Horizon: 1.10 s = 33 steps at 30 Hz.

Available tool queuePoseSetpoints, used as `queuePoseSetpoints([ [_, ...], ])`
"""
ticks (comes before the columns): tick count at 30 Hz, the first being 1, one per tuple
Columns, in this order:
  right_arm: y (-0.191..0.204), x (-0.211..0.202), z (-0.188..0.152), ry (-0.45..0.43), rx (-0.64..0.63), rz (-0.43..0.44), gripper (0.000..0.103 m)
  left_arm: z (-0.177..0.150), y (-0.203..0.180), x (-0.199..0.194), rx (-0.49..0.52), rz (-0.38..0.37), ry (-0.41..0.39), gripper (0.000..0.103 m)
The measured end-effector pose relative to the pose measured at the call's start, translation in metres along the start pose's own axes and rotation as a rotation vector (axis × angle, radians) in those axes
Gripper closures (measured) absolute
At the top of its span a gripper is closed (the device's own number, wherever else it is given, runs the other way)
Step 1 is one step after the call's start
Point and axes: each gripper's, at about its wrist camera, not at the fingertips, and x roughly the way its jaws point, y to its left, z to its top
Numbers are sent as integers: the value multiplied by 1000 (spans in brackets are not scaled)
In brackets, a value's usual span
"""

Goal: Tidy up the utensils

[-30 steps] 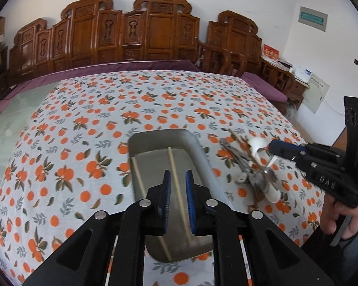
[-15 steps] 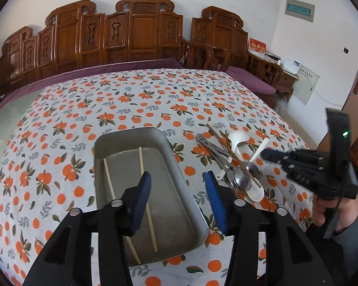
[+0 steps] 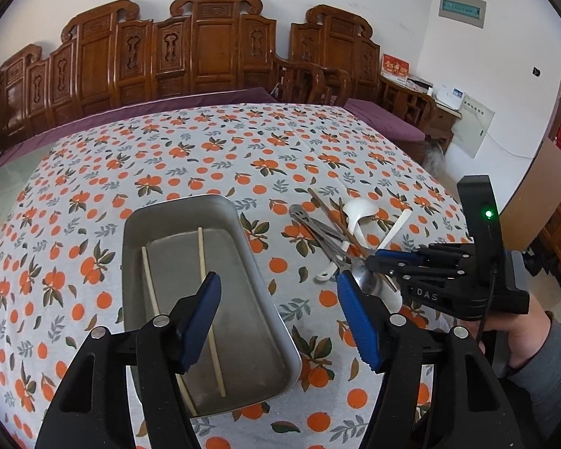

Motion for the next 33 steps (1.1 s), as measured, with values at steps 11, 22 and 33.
queuePoseSetpoints([
  [11,-8,-2,0,5,28,18,97,-2,-7,2,14,-4,-1,41],
  [22,-35,-40,-2,-104,85,34,97,-2,-28,-6,24,9,-9,41],
  [33,-70,-53,-1,-155,138,-7,97,5,-51,0,63,57,28,41],
])
